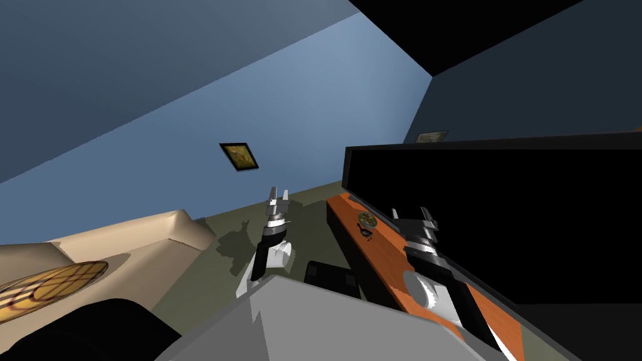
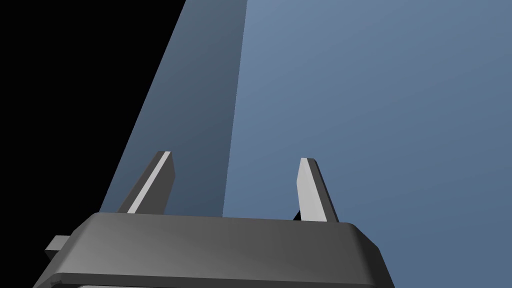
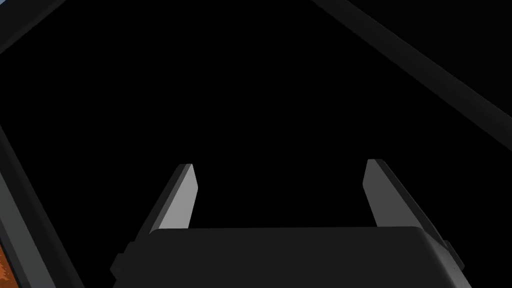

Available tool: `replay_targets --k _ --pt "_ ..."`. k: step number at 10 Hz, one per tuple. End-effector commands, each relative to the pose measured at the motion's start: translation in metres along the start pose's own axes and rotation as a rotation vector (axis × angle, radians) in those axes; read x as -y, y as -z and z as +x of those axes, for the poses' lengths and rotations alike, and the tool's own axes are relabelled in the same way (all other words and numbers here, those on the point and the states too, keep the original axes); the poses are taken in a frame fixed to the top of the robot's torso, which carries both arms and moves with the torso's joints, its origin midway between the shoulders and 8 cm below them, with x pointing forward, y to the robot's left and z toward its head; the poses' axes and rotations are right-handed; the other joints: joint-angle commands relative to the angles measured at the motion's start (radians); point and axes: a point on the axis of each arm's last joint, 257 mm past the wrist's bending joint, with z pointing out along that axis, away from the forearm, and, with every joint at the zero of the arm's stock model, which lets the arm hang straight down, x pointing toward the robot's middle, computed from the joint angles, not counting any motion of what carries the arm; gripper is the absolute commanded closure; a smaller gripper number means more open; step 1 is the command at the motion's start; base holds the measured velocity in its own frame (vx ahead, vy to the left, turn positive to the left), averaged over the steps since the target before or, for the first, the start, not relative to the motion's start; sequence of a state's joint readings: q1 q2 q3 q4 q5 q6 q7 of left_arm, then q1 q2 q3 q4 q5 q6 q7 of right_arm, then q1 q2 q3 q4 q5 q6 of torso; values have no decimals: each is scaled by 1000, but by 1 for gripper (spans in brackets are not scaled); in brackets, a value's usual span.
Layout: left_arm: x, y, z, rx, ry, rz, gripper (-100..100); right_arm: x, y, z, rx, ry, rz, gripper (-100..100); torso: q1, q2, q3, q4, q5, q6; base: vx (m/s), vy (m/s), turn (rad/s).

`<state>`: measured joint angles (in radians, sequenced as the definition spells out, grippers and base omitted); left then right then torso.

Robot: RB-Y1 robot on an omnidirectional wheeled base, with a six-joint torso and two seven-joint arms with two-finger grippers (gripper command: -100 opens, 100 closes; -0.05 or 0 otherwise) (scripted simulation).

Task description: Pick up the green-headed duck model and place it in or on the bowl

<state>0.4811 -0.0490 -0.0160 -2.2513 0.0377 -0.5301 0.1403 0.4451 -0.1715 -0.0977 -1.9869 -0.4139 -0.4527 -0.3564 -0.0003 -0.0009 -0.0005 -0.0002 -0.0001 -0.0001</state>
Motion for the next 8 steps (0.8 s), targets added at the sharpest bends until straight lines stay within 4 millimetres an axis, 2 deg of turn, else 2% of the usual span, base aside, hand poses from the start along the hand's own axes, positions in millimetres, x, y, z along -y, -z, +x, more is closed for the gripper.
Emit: replay_targets --k 1,3,4,6,7,8 --pt "0 0 0 0 0 0 0 4 2 -10 21 -44 7 -100 0 0 0 0 0 0 7 -3 42" --pt "0 0 0 0 0 0 0 16 7 -38 84 -147 29 -100 0 0 0 0 0 0 8 -1 96" --pt "0 0 0 0 0 0 0 16 7 -39 88 -163 27 -100 0 0 0 0 0 0 6 -3 56" --pt "0 0 0 0 0 0 0 27 12 -66 154 -271 38 -100 0 0 0 0 0 0 7 -3 103" --pt "0 0 0 0 0 0 0 28 13 -68 162 -286 38 -100 0 0 0 0 0 0 7 -4 47" --pt "0 0 0 0 0 0 0 35 17 -83 201 -348 40 -100 0 0 0 0 0 0 7 -1 89"
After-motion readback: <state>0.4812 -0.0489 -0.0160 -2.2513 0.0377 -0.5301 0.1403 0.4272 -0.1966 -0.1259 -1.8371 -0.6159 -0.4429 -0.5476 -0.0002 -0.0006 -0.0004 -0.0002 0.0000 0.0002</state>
